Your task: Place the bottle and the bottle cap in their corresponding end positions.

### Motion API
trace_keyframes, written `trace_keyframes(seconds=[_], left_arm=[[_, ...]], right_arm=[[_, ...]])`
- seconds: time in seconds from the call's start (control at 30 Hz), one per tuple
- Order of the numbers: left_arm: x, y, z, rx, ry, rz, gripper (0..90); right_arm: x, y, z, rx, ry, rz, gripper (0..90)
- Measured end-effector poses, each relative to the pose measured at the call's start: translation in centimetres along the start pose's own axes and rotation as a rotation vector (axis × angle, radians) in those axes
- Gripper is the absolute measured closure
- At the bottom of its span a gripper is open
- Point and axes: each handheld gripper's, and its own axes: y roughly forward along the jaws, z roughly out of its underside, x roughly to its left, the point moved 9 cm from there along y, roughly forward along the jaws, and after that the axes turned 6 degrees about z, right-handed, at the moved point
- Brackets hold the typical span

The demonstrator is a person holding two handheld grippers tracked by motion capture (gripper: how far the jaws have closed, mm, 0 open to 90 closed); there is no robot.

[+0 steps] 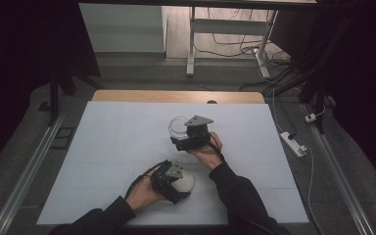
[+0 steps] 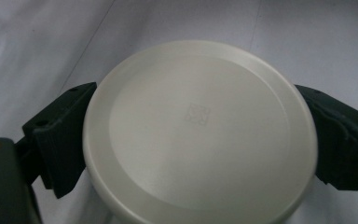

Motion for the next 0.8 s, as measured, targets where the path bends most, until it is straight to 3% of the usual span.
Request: trace_keyframes(seconds=[0.37, 0.6, 0.73, 0.8], left_arm=[[0.14, 0.07, 0.12, 0.010, -0.024, 0.015, 7.1], [0.12, 0.05, 0.18, 0.009, -0.030, 0.017, 6.5], [0.07, 0.03, 0.29, 0.015, -0.028, 0.031, 1.7], [0.07, -0.03, 0.23, 0.004, -0.039, 0.038, 0.0]], right_arm=[[-0.21, 0.32, 0.47, 0.005, 0.025, -0.012, 6.7], [-0.16, 0.09, 0.68, 0.019, 0.004, -0.015, 6.5], [-0.20, 0.10, 0.67, 0.027, 0.005, -0.019, 6.0], [-0.18, 0.08, 0.57, 0.025, 0.030, -0.034, 4.2]])
